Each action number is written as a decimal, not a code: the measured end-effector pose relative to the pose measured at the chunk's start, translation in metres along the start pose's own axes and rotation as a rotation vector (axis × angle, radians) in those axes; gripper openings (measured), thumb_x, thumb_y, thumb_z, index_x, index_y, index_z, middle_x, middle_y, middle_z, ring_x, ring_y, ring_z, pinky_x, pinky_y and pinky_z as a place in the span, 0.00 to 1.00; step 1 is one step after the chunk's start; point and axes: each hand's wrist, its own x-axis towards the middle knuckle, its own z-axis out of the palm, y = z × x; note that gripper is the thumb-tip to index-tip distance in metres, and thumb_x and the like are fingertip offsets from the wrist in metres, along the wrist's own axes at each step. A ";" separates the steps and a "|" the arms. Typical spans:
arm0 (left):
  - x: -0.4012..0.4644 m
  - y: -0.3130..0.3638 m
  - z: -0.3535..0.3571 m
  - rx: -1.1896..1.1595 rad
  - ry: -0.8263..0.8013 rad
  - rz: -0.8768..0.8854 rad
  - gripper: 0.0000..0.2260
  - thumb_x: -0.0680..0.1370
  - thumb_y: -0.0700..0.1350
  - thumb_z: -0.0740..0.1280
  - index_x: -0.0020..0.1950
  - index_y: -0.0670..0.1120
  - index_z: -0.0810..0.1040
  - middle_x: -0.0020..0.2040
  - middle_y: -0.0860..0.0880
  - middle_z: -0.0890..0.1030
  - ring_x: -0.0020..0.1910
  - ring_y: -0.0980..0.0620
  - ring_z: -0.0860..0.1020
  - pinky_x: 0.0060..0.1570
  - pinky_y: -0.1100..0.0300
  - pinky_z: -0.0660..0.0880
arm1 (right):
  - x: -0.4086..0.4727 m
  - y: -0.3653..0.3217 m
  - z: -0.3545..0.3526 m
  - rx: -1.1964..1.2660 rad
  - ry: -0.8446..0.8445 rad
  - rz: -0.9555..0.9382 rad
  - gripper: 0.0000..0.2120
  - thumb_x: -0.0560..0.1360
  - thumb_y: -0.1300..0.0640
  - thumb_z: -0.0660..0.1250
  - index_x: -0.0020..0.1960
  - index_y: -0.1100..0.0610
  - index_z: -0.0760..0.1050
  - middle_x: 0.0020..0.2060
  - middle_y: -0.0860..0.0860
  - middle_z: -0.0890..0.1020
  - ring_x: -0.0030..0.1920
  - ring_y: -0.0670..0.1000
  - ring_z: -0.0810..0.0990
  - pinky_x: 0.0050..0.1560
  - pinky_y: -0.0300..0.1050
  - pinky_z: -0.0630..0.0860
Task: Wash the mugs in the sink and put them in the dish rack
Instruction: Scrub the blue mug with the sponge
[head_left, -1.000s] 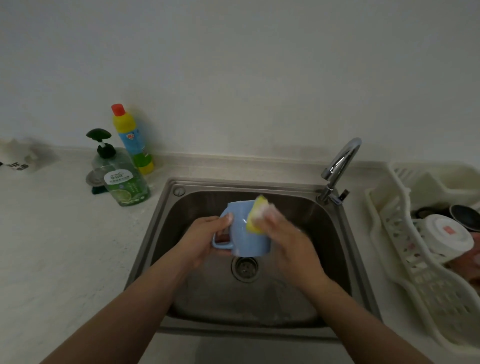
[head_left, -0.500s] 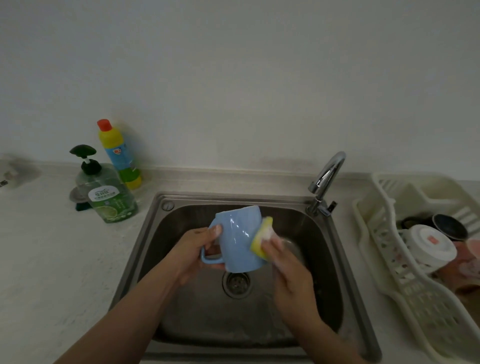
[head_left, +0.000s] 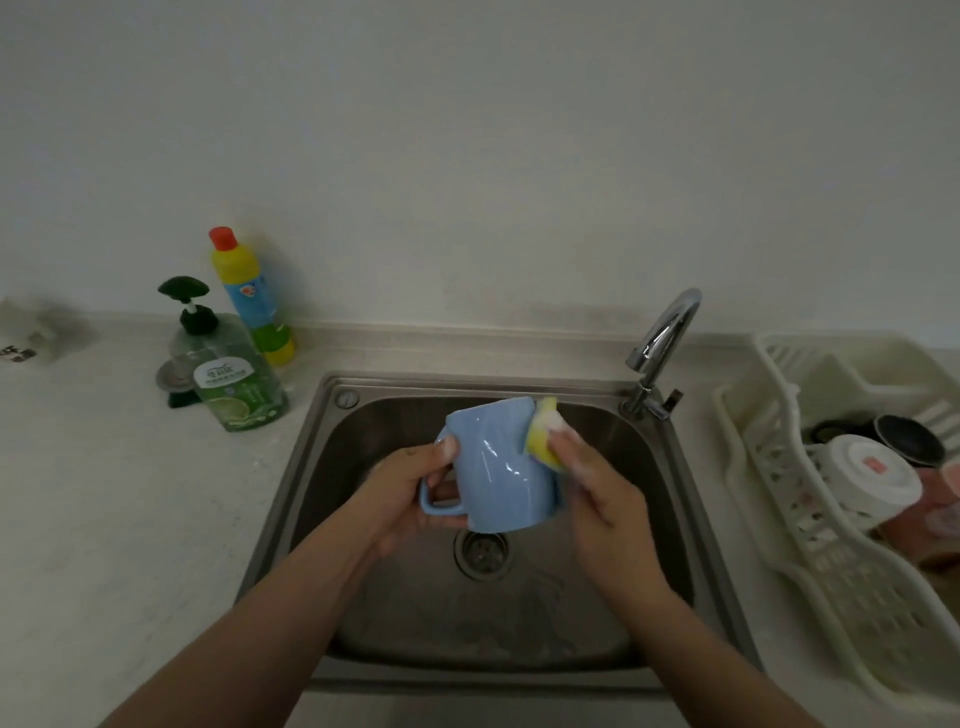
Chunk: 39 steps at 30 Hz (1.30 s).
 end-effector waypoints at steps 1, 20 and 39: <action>0.001 -0.001 0.003 0.011 0.010 0.003 0.16 0.70 0.53 0.70 0.32 0.43 0.70 0.47 0.40 0.81 0.48 0.46 0.83 0.39 0.54 0.80 | 0.012 -0.005 0.000 0.060 0.002 0.011 0.18 0.79 0.54 0.61 0.68 0.46 0.72 0.68 0.37 0.72 0.67 0.38 0.71 0.63 0.33 0.71; 0.005 0.009 0.012 0.317 0.195 0.009 0.13 0.78 0.46 0.70 0.46 0.34 0.77 0.45 0.36 0.79 0.43 0.45 0.81 0.39 0.53 0.81 | 0.033 0.024 0.012 -0.659 -0.310 -0.484 0.40 0.61 0.65 0.78 0.69 0.56 0.66 0.67 0.57 0.74 0.71 0.56 0.64 0.74 0.50 0.53; 0.005 0.010 0.009 0.063 0.073 -0.062 0.25 0.70 0.50 0.71 0.62 0.36 0.76 0.57 0.38 0.82 0.55 0.41 0.82 0.44 0.50 0.82 | 0.016 0.028 0.003 -0.128 -0.083 0.018 0.22 0.79 0.58 0.56 0.73 0.52 0.65 0.74 0.53 0.67 0.74 0.52 0.64 0.72 0.44 0.63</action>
